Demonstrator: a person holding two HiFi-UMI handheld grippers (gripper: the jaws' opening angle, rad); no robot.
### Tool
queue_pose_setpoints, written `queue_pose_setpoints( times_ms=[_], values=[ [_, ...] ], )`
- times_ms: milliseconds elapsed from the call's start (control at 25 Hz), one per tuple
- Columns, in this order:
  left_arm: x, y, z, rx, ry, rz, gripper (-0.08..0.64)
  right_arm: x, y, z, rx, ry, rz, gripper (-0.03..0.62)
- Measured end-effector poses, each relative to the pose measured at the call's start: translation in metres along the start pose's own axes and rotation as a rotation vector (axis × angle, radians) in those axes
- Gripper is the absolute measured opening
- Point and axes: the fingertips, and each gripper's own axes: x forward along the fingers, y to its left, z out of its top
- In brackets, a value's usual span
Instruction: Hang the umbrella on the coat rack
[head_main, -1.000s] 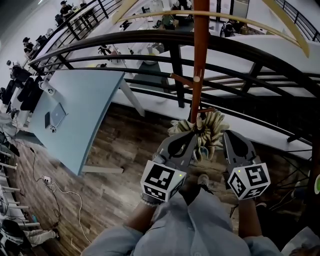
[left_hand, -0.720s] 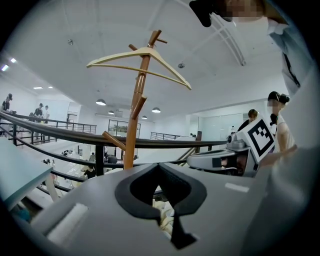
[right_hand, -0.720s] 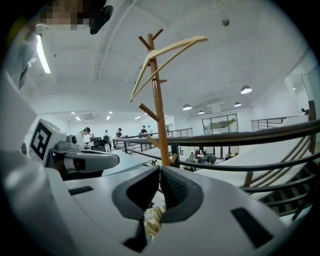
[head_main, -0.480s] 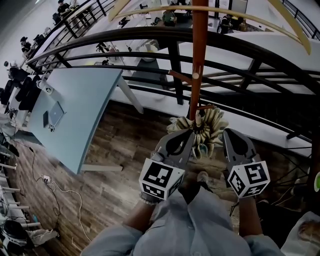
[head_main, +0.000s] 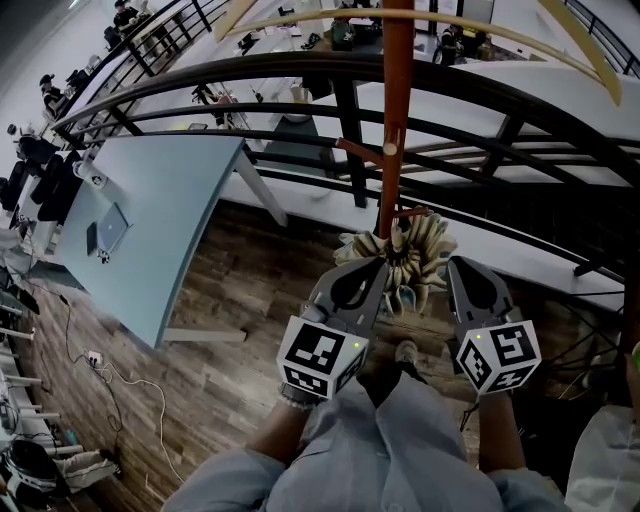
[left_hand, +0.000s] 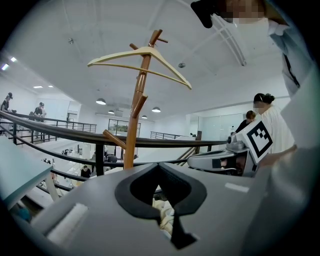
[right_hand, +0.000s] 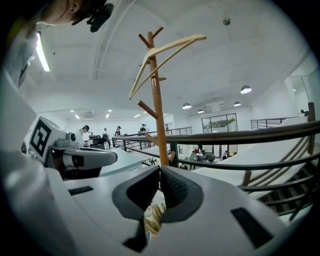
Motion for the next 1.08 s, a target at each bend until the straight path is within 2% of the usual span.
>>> queue_pose_setpoints(
  times_ms=[680,1080],
  values=[
    [0.000,0.000,0.003,0.014,-0.019,0.014,0.006,-0.004,0.000,-0.002,0.002,0.013,-0.002,0.003],
    [0.005,0.002,0.000,-0.025,-0.038,0.025,0.006,-0.004,-0.004,-0.010,0.005,0.021,-0.003,0.003]
  ],
)
